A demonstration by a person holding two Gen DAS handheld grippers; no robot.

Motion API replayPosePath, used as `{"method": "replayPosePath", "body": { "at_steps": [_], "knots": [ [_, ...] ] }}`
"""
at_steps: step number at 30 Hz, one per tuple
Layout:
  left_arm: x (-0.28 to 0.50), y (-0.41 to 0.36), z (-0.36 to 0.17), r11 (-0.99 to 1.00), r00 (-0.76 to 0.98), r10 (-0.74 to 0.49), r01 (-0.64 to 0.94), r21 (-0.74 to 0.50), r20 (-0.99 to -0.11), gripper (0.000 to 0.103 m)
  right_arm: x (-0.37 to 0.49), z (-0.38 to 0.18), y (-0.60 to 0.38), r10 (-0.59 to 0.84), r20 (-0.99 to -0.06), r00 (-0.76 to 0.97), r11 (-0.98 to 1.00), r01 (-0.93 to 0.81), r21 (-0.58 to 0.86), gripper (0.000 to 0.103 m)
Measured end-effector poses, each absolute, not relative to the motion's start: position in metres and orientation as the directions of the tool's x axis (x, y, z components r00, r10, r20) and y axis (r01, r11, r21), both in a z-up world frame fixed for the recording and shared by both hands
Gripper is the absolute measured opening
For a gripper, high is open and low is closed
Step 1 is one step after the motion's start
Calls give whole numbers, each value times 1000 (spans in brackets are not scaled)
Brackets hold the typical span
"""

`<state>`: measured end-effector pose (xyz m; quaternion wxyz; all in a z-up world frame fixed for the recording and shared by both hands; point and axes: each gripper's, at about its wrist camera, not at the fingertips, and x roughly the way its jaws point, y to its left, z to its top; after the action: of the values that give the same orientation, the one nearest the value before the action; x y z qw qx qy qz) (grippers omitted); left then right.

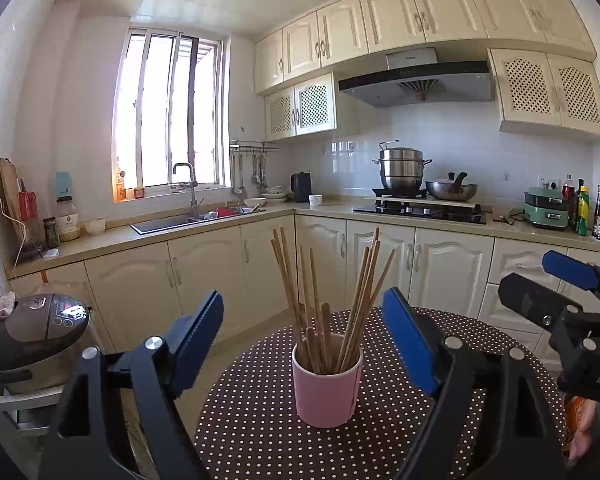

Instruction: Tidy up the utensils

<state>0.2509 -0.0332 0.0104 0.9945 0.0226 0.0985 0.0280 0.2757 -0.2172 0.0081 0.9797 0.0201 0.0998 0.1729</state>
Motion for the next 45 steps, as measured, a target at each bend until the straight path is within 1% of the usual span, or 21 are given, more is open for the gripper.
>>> {"method": "replayPosePath", "body": {
  "at_steps": [7,13,17,21,30,45],
  "knots": [
    [194,-27,33,998,987,47,-40,46,-152,82,219,31,-207,319,-149,936,948,-314,53,91],
    [146,-24,46,999,992,9,-4,40,-125,86,164,46,-202,270,-113,956,963,-269,28,94],
    [121,-21,54,999,993,-3,7,37,-114,93,134,55,-198,246,-87,965,969,-246,11,94],
    [97,-16,61,1000,996,-10,12,18,-87,94,115,57,-193,198,-77,977,979,-201,-29,95],
    [74,-18,69,1000,998,-3,5,27,-64,94,100,59,-191,210,-68,975,977,-212,-28,95],
    [68,-18,72,999,999,26,-24,42,-41,94,97,58,-190,216,-68,974,976,-218,-21,95]
  ]
}}
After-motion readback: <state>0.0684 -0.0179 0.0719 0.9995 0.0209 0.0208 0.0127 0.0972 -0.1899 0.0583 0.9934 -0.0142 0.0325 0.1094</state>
